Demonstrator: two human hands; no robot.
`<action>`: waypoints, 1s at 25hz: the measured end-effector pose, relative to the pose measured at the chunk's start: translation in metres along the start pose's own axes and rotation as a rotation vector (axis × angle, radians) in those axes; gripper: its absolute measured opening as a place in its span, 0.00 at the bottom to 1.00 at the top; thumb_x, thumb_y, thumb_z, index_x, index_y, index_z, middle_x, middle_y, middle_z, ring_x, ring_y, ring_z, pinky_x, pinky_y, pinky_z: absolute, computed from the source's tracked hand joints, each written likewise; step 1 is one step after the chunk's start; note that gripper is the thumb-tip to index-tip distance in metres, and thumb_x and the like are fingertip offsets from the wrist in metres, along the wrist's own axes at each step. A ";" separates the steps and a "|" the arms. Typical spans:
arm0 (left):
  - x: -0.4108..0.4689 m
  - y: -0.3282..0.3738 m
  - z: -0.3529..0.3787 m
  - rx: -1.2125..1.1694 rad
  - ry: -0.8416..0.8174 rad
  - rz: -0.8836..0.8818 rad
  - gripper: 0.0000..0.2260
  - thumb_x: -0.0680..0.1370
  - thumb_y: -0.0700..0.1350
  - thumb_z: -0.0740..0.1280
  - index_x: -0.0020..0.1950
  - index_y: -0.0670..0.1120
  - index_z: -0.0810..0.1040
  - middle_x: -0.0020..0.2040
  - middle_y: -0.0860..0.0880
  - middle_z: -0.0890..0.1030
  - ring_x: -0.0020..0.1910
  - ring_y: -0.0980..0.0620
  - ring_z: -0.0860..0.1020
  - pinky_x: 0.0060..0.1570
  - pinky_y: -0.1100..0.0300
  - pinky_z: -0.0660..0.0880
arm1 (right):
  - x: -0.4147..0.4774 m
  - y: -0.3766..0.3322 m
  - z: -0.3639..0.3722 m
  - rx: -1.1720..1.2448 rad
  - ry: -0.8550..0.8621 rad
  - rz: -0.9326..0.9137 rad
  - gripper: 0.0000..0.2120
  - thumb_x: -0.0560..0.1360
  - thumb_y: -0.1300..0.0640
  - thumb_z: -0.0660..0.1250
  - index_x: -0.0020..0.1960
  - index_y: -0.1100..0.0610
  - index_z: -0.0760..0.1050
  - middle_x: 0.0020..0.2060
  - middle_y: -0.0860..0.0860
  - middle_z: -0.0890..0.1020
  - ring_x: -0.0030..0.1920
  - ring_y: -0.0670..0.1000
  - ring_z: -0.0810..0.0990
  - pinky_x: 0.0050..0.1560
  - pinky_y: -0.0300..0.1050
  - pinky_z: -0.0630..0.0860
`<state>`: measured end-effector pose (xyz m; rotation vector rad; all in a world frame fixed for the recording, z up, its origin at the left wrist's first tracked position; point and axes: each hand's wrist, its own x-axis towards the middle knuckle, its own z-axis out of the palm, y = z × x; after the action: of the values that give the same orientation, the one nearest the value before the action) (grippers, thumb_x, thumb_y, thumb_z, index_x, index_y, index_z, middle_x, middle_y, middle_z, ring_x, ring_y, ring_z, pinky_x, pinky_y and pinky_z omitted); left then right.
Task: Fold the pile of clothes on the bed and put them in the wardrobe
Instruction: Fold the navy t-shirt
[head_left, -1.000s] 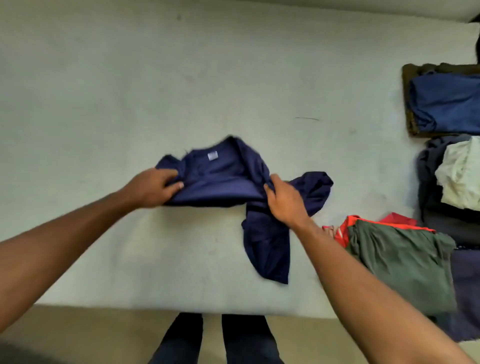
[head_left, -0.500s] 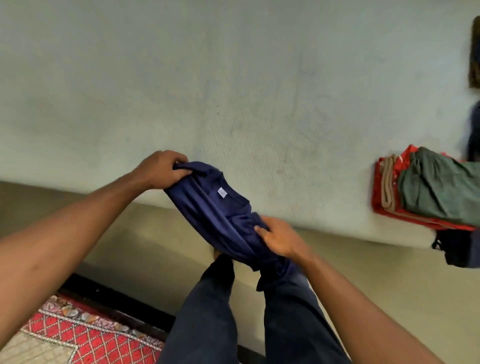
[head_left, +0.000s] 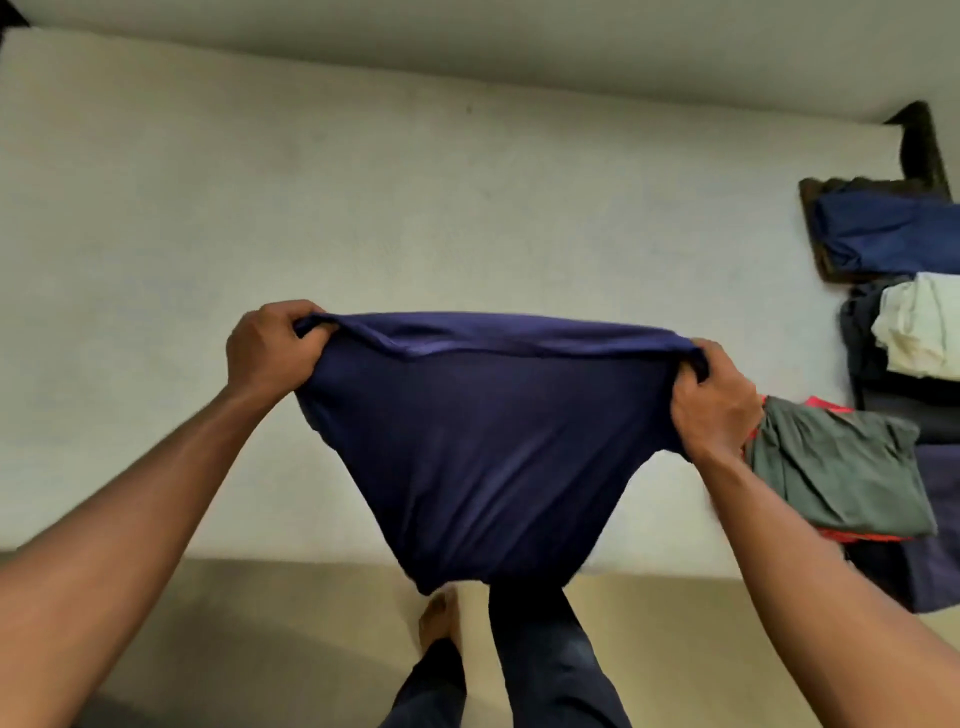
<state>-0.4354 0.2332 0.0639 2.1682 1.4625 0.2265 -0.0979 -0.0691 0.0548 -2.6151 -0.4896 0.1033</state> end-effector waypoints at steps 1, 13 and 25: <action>0.024 0.011 0.004 0.021 0.042 0.011 0.07 0.77 0.52 0.68 0.49 0.53 0.84 0.44 0.49 0.85 0.46 0.43 0.81 0.43 0.53 0.74 | 0.028 -0.009 0.005 -0.005 0.029 -0.015 0.13 0.79 0.52 0.63 0.61 0.50 0.80 0.48 0.59 0.85 0.48 0.67 0.81 0.47 0.53 0.73; 0.191 0.061 0.183 0.193 -0.148 -0.025 0.38 0.77 0.57 0.69 0.82 0.49 0.55 0.82 0.39 0.51 0.81 0.39 0.48 0.77 0.40 0.54 | 0.202 -0.038 0.198 -0.106 -0.246 -0.315 0.27 0.74 0.41 0.66 0.69 0.53 0.75 0.70 0.60 0.73 0.68 0.64 0.72 0.67 0.60 0.71; -0.096 -0.014 0.203 -0.237 -0.174 -0.471 0.30 0.75 0.44 0.75 0.73 0.44 0.65 0.63 0.45 0.77 0.61 0.42 0.77 0.59 0.51 0.73 | -0.123 0.099 0.137 0.152 -0.334 0.356 0.34 0.74 0.52 0.77 0.75 0.56 0.68 0.68 0.54 0.73 0.66 0.53 0.74 0.68 0.48 0.70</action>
<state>-0.4029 0.0863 -0.1034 1.5650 1.6958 0.0383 -0.2020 -0.1342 -0.1145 -2.5139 -0.1109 0.6733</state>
